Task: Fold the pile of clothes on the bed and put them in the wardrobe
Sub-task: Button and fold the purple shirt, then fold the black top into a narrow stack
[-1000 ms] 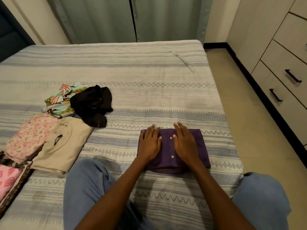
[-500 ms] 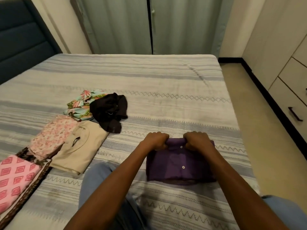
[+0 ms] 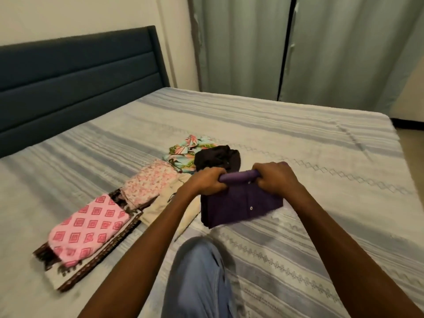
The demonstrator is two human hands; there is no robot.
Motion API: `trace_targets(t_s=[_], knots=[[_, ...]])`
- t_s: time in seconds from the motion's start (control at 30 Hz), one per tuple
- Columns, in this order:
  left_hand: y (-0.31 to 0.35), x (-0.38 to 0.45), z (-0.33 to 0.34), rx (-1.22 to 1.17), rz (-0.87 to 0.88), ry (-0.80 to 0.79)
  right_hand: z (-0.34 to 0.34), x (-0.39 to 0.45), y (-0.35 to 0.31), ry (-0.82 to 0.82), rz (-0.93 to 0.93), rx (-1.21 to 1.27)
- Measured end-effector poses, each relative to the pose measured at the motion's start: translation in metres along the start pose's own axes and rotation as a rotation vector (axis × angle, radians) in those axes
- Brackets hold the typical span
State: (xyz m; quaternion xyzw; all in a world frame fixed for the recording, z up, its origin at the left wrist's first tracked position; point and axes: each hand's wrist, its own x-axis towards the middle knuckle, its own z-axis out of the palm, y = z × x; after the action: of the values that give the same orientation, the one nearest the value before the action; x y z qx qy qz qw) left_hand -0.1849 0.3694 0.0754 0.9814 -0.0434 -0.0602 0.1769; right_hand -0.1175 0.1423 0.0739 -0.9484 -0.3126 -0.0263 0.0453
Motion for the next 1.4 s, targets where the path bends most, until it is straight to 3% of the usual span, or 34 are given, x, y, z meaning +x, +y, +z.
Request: trace_targets(t_s=[0.23,0.43,0.57,0.63,0.77,0.83,1.03,1.2,1.3,1.4], knots=[[-0.101,0.026,-0.069,-0.054,-0.189,0.183,-0.024,0.150,-0.060,0.037,-0.155,-0.019],[-0.184,0.088,-0.115,0.131,-0.340,0.538,-0.022,0.295,-0.094,0.212,-0.198,0.132],[-0.214,0.129,-0.106,0.272,-0.351,0.754,0.013,0.358,-0.099,0.312,-0.179,0.303],[-0.228,0.146,-0.078,0.269,-0.321,0.729,0.050,0.378,-0.094,0.248,-0.194,0.315],[-0.259,0.163,0.015,0.203,-0.334,0.244,0.142,0.379,-0.071,-0.174,-0.170,0.217],[-0.266,0.161,0.053,0.159,-0.314,0.129,0.172,0.368,-0.058,-0.307,-0.148,0.207],[-0.257,0.151,0.069,0.018,-0.250,0.424,0.190,0.316,-0.038,0.100,-0.012,0.514],[-0.221,0.133,0.077,-0.056,-0.126,0.633,0.196,0.268,-0.040,-0.244,0.034,0.229],[-0.194,0.117,0.083,-0.139,-0.124,0.682,0.184,0.243,-0.039,-0.123,0.129,0.297],[-0.160,0.102,0.090,-0.291,-0.197,0.565,0.164,0.212,-0.031,-0.191,0.212,0.366]])
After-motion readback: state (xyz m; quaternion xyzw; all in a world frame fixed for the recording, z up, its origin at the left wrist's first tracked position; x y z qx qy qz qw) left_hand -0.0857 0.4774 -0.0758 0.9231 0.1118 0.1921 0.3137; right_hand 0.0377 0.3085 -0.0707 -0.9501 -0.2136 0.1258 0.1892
